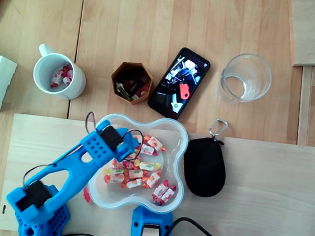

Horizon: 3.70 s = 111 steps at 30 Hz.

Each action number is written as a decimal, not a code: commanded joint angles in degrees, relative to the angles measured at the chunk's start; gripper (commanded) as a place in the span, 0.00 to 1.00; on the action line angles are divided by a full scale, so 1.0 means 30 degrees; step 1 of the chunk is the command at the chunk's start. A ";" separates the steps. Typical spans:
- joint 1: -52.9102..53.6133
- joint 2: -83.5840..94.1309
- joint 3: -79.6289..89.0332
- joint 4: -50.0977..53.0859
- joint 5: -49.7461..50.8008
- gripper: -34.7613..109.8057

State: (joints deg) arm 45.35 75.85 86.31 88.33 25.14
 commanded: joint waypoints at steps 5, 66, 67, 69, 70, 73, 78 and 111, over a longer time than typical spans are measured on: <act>0.0352 -0.0527 -0.1260 -0.0059 0.0088 0.47; 0.0410 -0.0937 -0.0732 0.0000 -0.3076 0.42; 0.0439 -0.0908 -0.0527 0.0000 -0.3281 0.42; 0.0439 -0.0908 -0.0381 0.0000 -0.3516 0.42; 0.0439 -0.0908 -0.0352 0.0000 -0.3633 0.42; 0.0674 -0.0908 -0.0234 0.0000 -0.3779 0.41; 0.1377 -0.0879 -0.0381 -0.0029 -0.3838 0.41; 0.1465 -0.0410 -0.2051 0.0352 -0.5361 0.41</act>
State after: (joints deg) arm 48.96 71.98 83.85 88.51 9.84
